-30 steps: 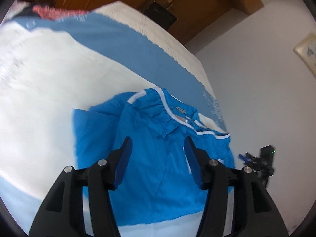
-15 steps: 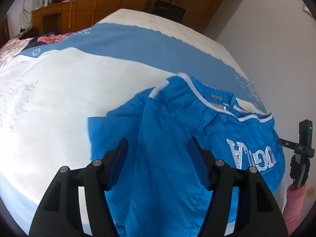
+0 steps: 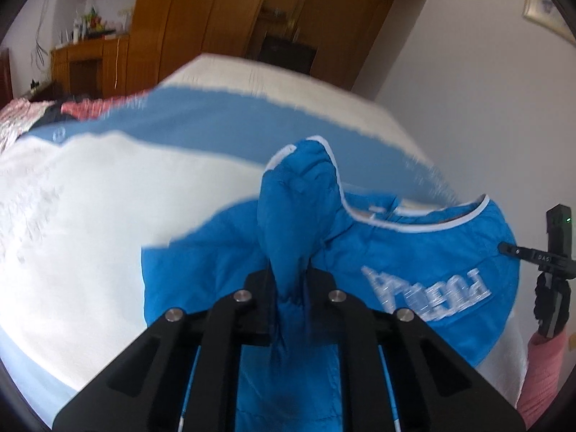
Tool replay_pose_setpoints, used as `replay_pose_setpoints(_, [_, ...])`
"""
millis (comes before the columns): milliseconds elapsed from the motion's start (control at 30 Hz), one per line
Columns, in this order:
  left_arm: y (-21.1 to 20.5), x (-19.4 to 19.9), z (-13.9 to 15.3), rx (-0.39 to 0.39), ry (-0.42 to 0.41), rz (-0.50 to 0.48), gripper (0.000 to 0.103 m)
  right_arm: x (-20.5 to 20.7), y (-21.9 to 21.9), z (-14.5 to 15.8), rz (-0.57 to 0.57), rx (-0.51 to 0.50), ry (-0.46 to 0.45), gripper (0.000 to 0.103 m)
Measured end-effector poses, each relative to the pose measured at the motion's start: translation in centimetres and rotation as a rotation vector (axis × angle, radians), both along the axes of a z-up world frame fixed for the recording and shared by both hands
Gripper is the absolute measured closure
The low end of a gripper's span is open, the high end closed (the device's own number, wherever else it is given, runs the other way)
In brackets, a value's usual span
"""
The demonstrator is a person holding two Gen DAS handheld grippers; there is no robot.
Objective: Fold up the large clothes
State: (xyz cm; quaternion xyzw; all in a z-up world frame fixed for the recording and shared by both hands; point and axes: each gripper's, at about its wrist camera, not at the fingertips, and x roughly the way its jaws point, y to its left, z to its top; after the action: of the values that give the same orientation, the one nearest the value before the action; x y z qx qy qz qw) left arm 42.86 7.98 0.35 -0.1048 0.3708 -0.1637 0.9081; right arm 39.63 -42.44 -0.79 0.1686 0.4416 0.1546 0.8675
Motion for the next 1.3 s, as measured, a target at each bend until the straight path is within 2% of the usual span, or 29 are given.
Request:
replay_pose_setpoints(100, [0.2, 0.1, 1.5, -0.022, -0.075, 0.039, 0.094, 1.1, -0.6, 1.2, -0.034, 0.024, -0.019, 0.094])
replay_pose_setpoints(200, [0.4, 1.6, 1.7, -0.039, -0.076, 0.065, 0.094, 3.4, -1.4, 1.0, -0.072, 0.055, -0.009, 0.094])
replay_pose_setpoints(300, [0.5, 3.9, 0.1, -0.037, -0.009, 0.076, 0.094, 5.5, -1.6, -0.6, -0.084, 0.083, 0.045, 0.094])
replay_pose_setpoints(467, [0.8, 6.9, -3.6, -0.009, 0.108, 0.093, 0.093, 8.4, -1.6, -5.1, -0.113, 0.068, 0.149, 0.094])
replay_pose_setpoints(633, [1.9, 8.2, -7.2, -0.05, 0.22, 0.08, 0.084, 9.0, -1.8, -9.3, -0.121, 0.078, 0.247, 0.092])
replay_pose_setpoints(733, [1.5, 8.1, -7.7, -0.034, 0.239, 0.079, 0.08, 8.7, -1.3, -10.5, -0.128, 0.063, 0.257, 0.088])
replay_pose_setpoints(833, [1.3, 8.0, -7.2, 0.009, 0.258, 0.091, 0.076, 8.2, -1.1, -9.7, -0.138, 0.029, 0.26, 0.084])
replay_pose_setpoints(900, [1.7, 7.7, -6.2, 0.005, 0.263, 0.116, 0.074, 7.3, -1.3, -8.3, -0.153, 0.006, 0.24, 0.078])
replay_pose_setpoints(1000, [2.5, 5.7, -3.3, -0.01, 0.201, 0.153, 0.073, 5.3, -1.3, -5.2, -0.163, -0.072, 0.172, 0.078])
replay_pose_setpoints(1067, [2.3, 4.5, -1.5, 0.017, 0.15, 0.167, 0.073, 3.7, -1.2, -3.5, -0.156, -0.094, 0.148, 0.078])
replay_pose_setpoints(1167, [0.3, 1.3, 0.7, 0.064, 0.095, 0.118, 0.073, 1.0, 0.3, -1.8, -0.096, -0.087, 0.148, 0.078])
replay_pose_setpoints(1233, [-1.5, 0.0, 1.0, 0.105, 0.099, 0.088, 0.073, -0.3, 1.3, -1.5, -0.054, -0.074, 0.163, 0.078])
replay_pose_setpoints(1300, [-3.0, -1.2, 0.6, 0.113, 0.114, 0.047, 0.073, -1.9, 2.5, -1.4, -0.005, -0.055, 0.159, 0.078])
